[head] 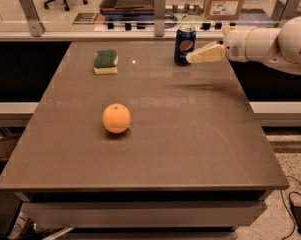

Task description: Move pepsi can near orange

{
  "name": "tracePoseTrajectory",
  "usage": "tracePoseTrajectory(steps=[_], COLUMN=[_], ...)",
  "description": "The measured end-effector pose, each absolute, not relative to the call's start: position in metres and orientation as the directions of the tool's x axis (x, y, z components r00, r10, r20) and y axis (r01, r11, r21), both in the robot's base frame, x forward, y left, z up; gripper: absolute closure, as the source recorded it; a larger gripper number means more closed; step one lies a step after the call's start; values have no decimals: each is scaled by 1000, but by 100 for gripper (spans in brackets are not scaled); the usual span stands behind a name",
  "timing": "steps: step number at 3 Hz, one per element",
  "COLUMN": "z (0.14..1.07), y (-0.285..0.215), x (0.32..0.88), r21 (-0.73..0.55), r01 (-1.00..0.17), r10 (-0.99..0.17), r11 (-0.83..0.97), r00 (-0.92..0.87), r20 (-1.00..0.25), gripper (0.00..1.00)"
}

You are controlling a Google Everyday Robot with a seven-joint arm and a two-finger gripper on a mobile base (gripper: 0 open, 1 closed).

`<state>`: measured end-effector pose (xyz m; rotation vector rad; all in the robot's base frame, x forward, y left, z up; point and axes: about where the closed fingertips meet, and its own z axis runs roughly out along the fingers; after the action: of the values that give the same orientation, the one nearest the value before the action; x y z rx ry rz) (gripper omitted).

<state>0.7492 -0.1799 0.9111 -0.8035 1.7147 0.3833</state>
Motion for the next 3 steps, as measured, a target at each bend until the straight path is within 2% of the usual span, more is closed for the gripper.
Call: tracePoseTrajectory(steps=[2,3], z=[912,910], y=[-156,-141], x=[782,793], r21=[-116,-96], r01=[-714,-732], r10=[-286,-269], r11=[690,674], r00=[-123,-123], r20=[-950,-955], gripper=[0,17])
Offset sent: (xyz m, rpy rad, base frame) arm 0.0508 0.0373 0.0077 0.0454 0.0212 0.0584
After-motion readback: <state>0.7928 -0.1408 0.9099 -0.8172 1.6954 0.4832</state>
